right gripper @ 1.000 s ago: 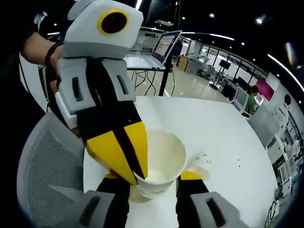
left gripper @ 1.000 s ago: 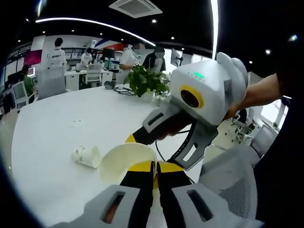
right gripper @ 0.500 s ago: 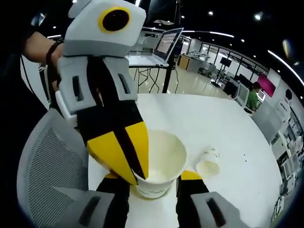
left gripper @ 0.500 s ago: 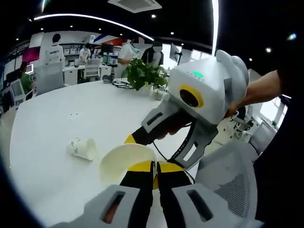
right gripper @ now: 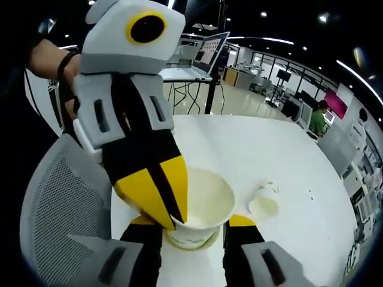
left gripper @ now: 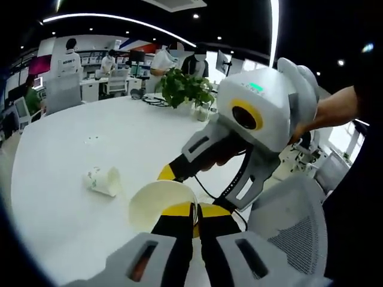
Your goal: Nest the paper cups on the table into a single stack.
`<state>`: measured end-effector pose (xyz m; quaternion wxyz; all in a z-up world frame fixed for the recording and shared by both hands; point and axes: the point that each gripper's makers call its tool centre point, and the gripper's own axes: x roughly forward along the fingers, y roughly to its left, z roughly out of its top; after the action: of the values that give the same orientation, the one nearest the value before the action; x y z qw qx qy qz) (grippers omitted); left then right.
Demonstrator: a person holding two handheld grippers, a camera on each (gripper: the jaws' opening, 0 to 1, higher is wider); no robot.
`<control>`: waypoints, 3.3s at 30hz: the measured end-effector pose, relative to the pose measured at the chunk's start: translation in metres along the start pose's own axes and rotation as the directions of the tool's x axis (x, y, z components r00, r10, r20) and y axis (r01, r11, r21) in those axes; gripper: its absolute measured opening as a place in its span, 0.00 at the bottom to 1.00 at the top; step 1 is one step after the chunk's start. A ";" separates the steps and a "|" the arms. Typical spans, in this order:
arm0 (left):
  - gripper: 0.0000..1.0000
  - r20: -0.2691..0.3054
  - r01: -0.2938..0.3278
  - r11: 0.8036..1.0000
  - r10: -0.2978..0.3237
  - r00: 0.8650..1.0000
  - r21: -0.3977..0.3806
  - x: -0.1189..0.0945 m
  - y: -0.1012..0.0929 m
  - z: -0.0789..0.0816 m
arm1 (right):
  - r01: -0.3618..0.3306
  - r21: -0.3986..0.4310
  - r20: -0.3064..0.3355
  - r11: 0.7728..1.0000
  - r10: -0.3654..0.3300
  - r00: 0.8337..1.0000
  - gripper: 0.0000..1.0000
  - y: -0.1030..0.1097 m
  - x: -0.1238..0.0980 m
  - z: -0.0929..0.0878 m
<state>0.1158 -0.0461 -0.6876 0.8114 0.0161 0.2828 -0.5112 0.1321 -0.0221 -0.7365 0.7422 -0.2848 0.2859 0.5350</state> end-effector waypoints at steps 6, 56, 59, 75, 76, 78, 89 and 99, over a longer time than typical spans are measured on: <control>0.01 -0.004 0.000 1.000 0.000 1.000 -0.002 0.003 0.000 -0.002 | -0.003 -0.029 -0.020 1.000 0.003 1.000 0.42 0.000 -0.003 -0.007; 0.03 -0.115 -0.066 0.998 0.063 0.991 -0.020 0.035 0.021 -0.047 | 0.050 0.091 -0.083 0.995 -0.043 0.996 0.44 0.007 -0.027 -0.055; 0.03 -0.114 -0.074 0.997 0.071 0.991 -0.018 0.036 0.024 -0.045 | 0.054 0.096 -0.080 0.994 -0.046 0.996 0.44 0.005 -0.027 -0.056; 0.08 -0.034 -0.099 0.995 0.098 0.995 -0.028 0.017 0.026 -0.031 | 0.131 0.166 -0.072 0.977 -0.121 0.990 0.43 -0.033 -0.036 -0.059; 0.09 -0.030 -0.099 0.995 0.099 0.995 -0.028 0.016 0.027 -0.030 | 0.135 0.165 -0.074 0.977 -0.124 0.989 0.42 -0.035 -0.035 -0.059; 0.09 -0.020 -0.104 0.994 0.104 0.994 -0.031 0.010 0.026 -0.026 | 0.152 0.164 -0.091 0.975 -0.139 0.986 0.42 -0.041 -0.034 -0.063; 0.10 0.002 -0.133 0.990 0.133 0.991 -0.037 -0.011 0.031 -0.026 | 0.203 0.239 -0.096 0.950 -0.185 0.978 0.39 -0.079 -0.023 -0.061; 0.11 0.011 -0.164 0.985 0.165 0.986 -0.060 -0.028 0.041 -0.033 | 0.225 0.224 -0.116 0.948 -0.204 0.972 0.39 -0.101 -0.018 -0.058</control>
<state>0.1269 0.0065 -0.7125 0.8532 0.0116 0.2890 -0.4341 0.2168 -0.1022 -0.7505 0.8107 -0.2482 0.3482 0.3999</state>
